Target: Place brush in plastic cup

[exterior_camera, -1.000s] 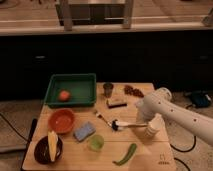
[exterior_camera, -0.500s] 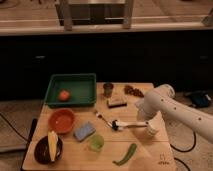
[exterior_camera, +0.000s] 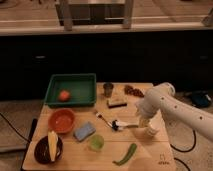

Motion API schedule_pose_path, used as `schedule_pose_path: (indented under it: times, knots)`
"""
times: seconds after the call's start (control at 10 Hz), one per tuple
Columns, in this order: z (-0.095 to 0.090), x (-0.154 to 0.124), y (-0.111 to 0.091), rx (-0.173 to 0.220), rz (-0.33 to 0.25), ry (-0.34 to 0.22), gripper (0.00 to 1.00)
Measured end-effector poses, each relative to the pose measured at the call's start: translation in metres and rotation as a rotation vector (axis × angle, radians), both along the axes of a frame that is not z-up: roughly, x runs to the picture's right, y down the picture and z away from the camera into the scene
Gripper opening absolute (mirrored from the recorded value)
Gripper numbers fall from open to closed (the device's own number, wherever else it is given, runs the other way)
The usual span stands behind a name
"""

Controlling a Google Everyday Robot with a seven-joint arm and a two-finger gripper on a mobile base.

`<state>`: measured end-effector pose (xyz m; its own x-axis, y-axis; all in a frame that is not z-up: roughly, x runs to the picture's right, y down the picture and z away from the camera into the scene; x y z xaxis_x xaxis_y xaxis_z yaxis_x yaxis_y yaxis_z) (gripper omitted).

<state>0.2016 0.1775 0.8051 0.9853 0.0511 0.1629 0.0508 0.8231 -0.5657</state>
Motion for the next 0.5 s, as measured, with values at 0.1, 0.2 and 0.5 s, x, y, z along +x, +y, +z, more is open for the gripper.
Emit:
schedule_pose_path:
  times: [0.1, 0.2, 0.5]
  knots:
    - [0.002, -0.003, 0.001, -0.003, -0.004, -0.003, 0.8]
    - [0.004, -0.004, 0.003, -0.006, -0.005, -0.003, 0.8]
    - [0.018, -0.008, 0.013, -0.015, -0.004, 0.005, 0.8]
